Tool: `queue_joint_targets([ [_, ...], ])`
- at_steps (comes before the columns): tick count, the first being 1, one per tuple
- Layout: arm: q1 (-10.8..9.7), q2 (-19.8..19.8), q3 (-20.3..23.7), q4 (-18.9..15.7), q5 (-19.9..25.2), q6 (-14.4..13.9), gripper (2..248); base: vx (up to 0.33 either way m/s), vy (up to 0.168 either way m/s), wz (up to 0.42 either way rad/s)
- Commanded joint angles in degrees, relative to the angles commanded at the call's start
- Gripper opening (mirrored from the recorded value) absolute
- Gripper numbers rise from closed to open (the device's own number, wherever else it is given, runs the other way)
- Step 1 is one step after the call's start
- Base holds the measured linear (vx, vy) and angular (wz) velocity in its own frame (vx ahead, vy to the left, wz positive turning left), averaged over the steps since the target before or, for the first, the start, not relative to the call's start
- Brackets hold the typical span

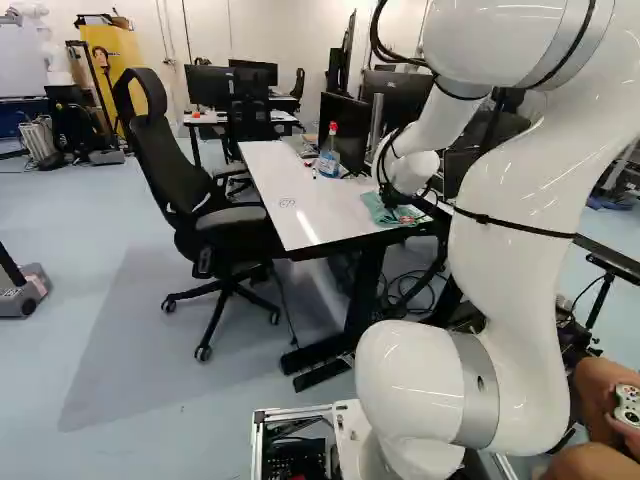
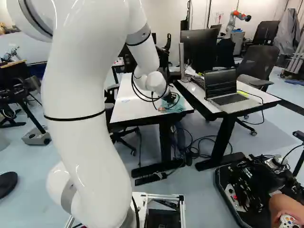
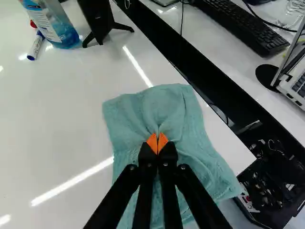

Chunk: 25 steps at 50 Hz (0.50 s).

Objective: Clean the table with the green towel

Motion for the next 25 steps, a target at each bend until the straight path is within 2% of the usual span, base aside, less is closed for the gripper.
queue_joint_targets([
  [25, 0.0, 0.1, 0.0, 0.0, 0.0, 0.0, 21, 0.000, 0.000, 0.000],
])
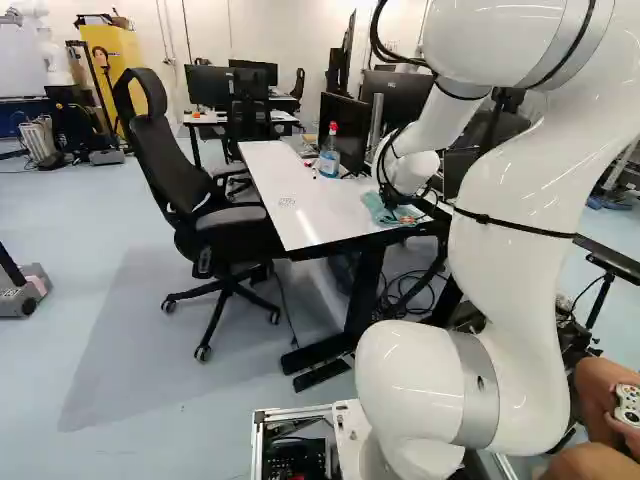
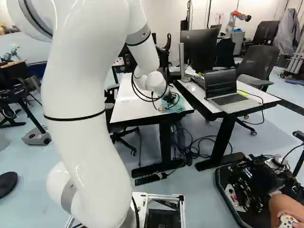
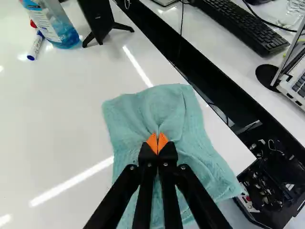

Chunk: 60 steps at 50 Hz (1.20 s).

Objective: Clean the table with the green towel

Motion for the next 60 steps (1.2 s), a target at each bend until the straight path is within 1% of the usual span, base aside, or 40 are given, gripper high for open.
queue_joint_targets([
  [32, 0.0, 4.6, 0.9, 0.0, 0.0, 0.0, 21, 0.000, 0.000, 0.000],
  [50, 0.0, 7.2, 1.3, 0.0, -1.6, 0.0, 21, 0.000, 0.000, 0.000],
  [60, 0.0, 7.2, 1.3, 0.0, -1.7, 0.0, 21, 0.000, 0.000, 0.000],
])
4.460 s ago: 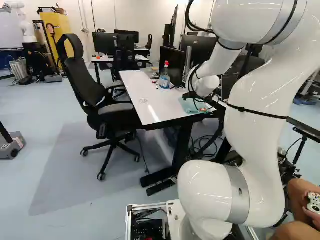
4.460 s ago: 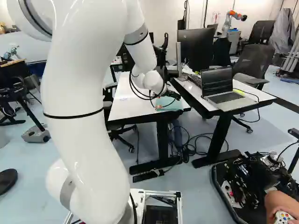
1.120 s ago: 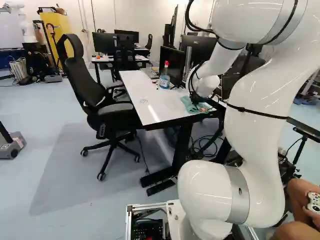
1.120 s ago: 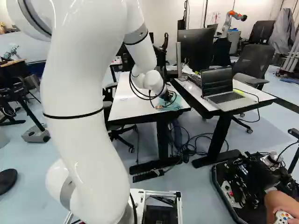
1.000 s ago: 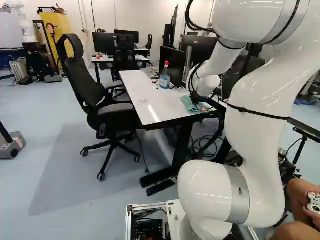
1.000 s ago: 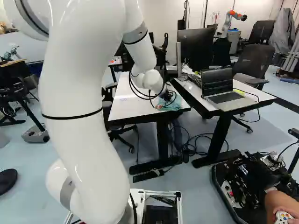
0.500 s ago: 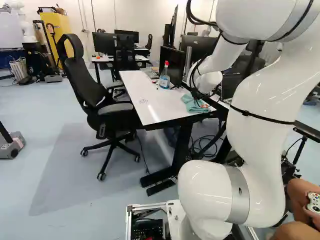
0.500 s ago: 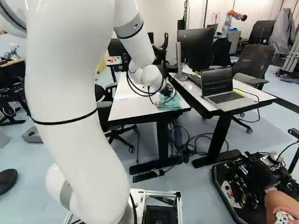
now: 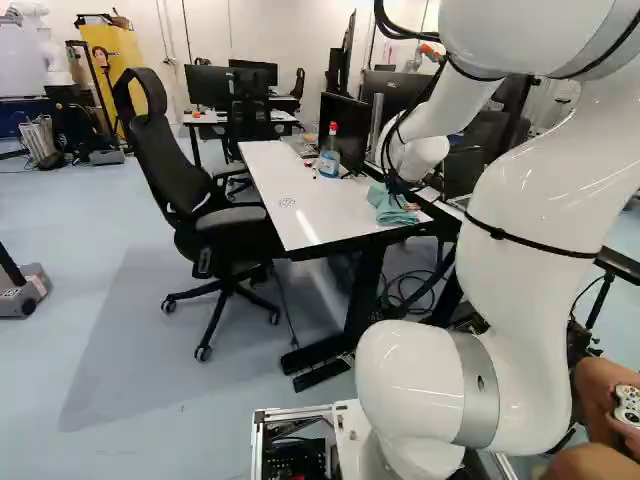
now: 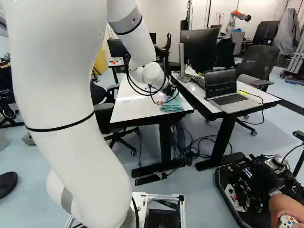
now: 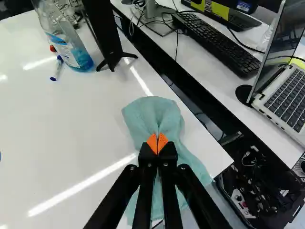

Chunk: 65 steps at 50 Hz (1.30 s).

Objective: Clean the table with the green towel

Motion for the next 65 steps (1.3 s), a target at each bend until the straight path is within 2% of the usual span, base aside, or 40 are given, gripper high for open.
queue_joint_targets([
  [32, 0.7, -0.3, -2.5, 0.0, -1.3, 0.0, 21, 0.000, 0.000, 0.000],
  [65, 3.7, -0.6, -4.7, 0.0, -6.5, 0.0, 21, 0.000, 0.000, 0.000],
])
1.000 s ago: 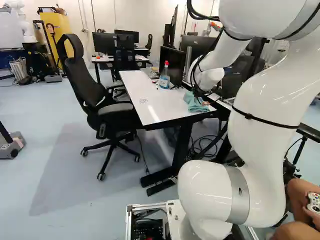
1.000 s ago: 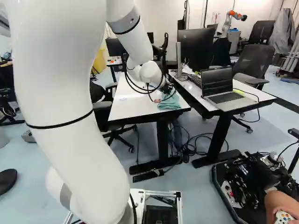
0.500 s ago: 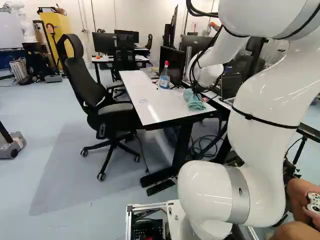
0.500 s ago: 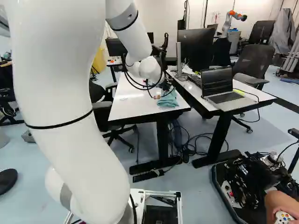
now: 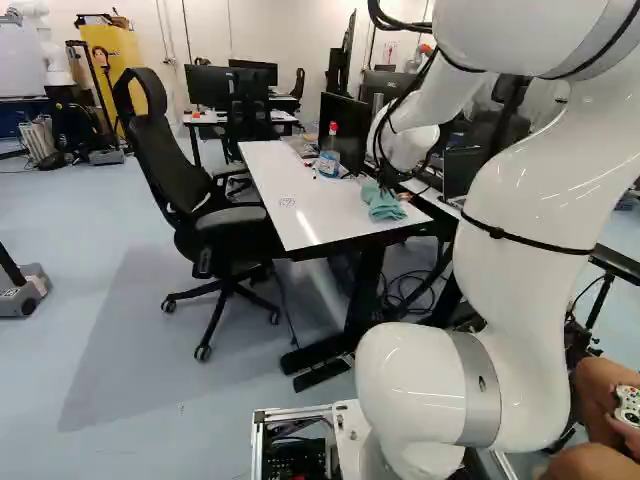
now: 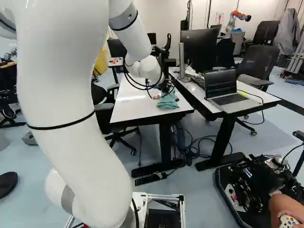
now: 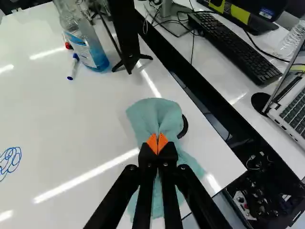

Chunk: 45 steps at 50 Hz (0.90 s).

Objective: Clean the table with the green towel

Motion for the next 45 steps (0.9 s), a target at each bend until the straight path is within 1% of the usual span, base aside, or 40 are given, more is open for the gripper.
queue_joint_targets([
  [45, 5.5, 1.7, -4.5, 0.0, -7.8, 0.0, 21, 0.000, 0.000, 0.000],
])
